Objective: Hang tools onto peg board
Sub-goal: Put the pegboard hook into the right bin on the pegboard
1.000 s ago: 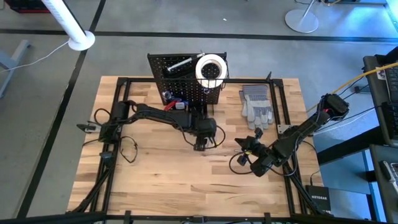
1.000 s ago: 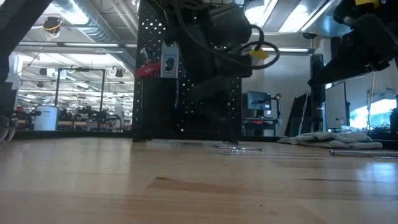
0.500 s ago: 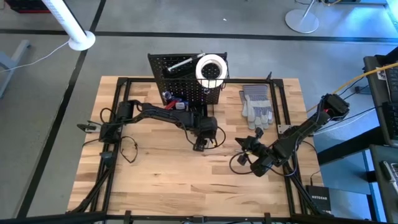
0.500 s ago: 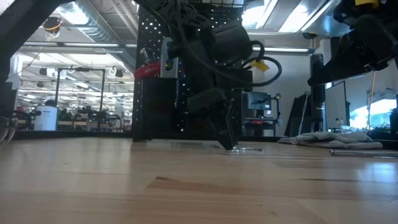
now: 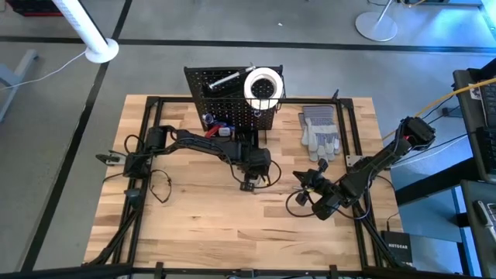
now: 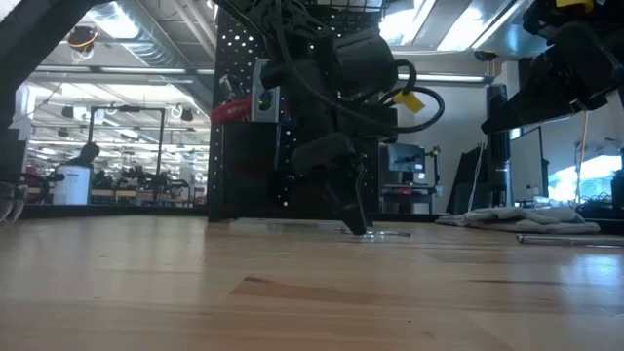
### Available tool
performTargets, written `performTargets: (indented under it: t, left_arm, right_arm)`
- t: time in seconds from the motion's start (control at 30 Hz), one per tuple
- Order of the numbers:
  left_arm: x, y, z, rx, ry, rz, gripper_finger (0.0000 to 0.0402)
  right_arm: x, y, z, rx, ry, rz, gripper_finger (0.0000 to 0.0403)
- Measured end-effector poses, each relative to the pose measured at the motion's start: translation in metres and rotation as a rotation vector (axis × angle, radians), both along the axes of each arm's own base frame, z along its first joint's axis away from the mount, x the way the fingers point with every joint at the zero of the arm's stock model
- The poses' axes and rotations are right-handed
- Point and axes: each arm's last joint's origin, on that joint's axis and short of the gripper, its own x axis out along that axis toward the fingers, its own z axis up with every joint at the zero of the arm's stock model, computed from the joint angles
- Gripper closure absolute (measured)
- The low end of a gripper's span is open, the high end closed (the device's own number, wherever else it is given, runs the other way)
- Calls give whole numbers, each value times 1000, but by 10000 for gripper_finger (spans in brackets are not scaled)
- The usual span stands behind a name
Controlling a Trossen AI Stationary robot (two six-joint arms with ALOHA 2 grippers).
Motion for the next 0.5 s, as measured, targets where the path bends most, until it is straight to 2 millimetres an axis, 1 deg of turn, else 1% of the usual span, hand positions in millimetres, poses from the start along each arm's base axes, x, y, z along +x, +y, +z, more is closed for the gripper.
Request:
performTargets:
  t: [0.17,0.33,0.4,0.5]
  left_arm:
    - [0,0,0,-2,-5,17,377]
    - [2,1,-2,-4,-15,28,373]
    - [1,1,-2,-3,-11,27,377]
    - [2,-3,-6,6,-5,22,396]
  right_arm:
    - [0,0,0,1,0,0,386]
    - [1,0,0,6,-6,0,386]
    - [1,1,0,8,-8,0,386]
    - [1,1,0,8,-9,1,386]
